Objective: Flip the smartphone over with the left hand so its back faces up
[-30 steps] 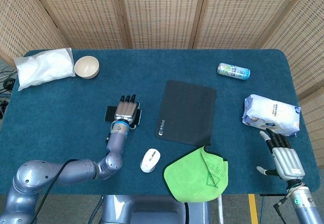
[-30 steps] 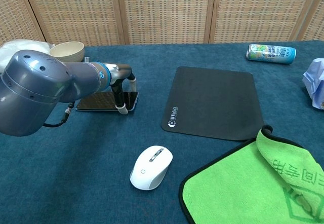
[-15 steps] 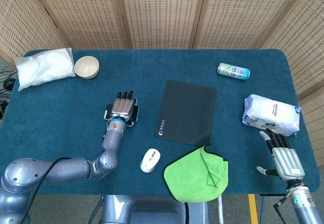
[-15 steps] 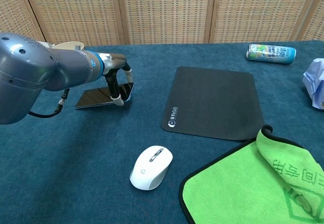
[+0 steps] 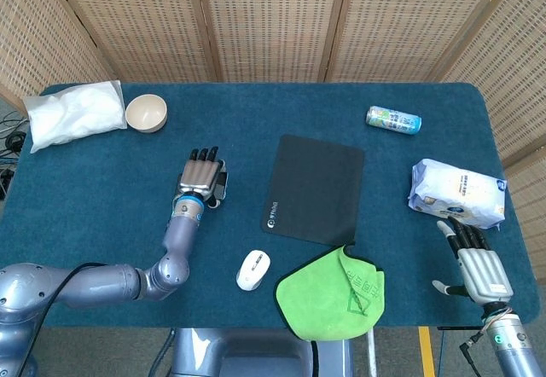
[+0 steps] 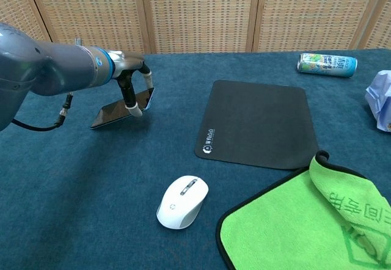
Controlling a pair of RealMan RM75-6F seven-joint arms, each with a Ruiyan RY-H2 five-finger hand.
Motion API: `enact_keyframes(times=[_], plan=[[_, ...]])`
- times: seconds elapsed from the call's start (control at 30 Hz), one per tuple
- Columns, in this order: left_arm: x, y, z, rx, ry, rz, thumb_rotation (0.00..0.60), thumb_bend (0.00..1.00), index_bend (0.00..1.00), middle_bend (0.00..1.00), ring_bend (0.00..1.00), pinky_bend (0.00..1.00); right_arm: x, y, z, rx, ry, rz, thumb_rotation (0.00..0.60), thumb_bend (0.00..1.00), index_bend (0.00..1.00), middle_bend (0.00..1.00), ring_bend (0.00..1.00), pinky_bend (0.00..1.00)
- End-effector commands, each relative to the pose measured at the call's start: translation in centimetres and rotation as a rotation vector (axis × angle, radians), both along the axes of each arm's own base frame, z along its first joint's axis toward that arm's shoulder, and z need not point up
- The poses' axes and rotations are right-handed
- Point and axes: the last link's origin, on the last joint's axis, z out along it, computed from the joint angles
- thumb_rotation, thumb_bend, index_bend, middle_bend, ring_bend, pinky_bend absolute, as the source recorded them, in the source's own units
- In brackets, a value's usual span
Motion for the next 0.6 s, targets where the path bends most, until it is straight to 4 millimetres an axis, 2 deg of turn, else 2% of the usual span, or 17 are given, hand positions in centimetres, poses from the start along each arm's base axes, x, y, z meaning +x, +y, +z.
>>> enact_keyframes(times=[0.03,0.27,0.6], plan=[[-0.1,0.0,0.6,0.01,-0.009,-0.001,0.6,0.5,0.63,0.0,0.0,0.0,0.0,0.0,0.0,0.0,0.003,0.0,0.6,0.0,0.0,0.0,0.0,0.0],[-0.1,0.1,2.7,0.039,-0.048,0.001,0.6,0.51,0.64,0.0,0.0,0.0,0.1,0.0,-0.1,-0.001,0.014,0.001,0.6,0.0,0.0,0.0,0.0,0.0],[-0.7,0.0,4.6,0.059,-0.063,0.006,0.6,0.51,0.64,0.0,0.0,0.0,0.2,0.1,-0.3,-0.002,0.026,0.003,0.6,0.0,0.0,0.0,0.0,0.0]])
